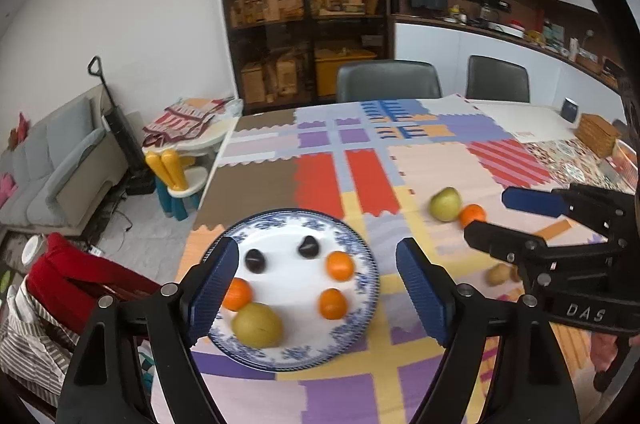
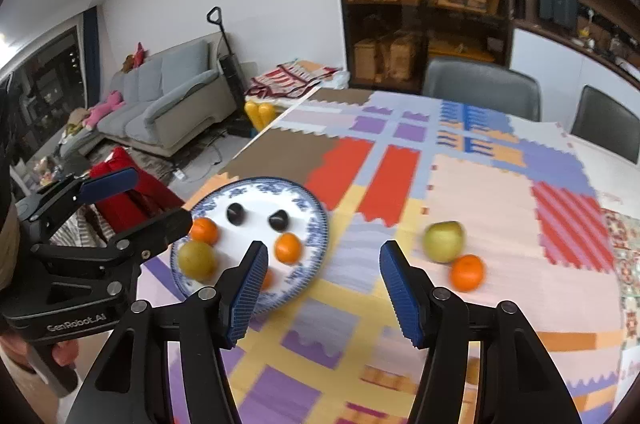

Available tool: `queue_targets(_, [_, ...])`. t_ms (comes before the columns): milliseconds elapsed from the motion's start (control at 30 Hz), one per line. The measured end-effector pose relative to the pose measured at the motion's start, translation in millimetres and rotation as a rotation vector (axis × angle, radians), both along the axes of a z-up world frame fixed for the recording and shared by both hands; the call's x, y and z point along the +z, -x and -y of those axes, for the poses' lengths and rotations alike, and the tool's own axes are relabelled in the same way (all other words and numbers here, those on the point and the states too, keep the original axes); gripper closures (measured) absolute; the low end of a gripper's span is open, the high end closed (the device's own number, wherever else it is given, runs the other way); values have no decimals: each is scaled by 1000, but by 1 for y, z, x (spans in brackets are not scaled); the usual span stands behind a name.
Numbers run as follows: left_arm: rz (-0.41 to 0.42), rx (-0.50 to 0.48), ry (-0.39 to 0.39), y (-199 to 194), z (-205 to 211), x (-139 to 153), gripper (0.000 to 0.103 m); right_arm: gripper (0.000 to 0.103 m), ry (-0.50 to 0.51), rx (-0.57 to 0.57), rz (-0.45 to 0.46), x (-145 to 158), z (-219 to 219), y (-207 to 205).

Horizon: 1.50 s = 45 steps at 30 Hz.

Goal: Organize fruits
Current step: 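Move both open tools back toward the two small brown round fruits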

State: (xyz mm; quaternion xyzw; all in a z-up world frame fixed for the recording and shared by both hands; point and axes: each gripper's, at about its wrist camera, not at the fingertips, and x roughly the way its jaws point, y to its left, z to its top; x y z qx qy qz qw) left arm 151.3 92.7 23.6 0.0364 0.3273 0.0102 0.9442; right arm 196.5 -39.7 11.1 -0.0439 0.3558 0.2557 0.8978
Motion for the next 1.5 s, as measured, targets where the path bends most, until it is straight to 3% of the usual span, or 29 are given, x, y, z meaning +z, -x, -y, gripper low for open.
queue_targets(567, [39, -157, -46, 14, 92, -6, 16, 40, 48, -108, 68, 7, 91, 38])
queue_targets(1133, [-17, -352, -60, -10, 147, -47, 14, 40, 170, -104, 32, -32, 136, 39])
queue_targets(1500, [-113, -563, -122, -38, 169, -86, 32, 40, 253, -16, -29, -69, 137, 24])
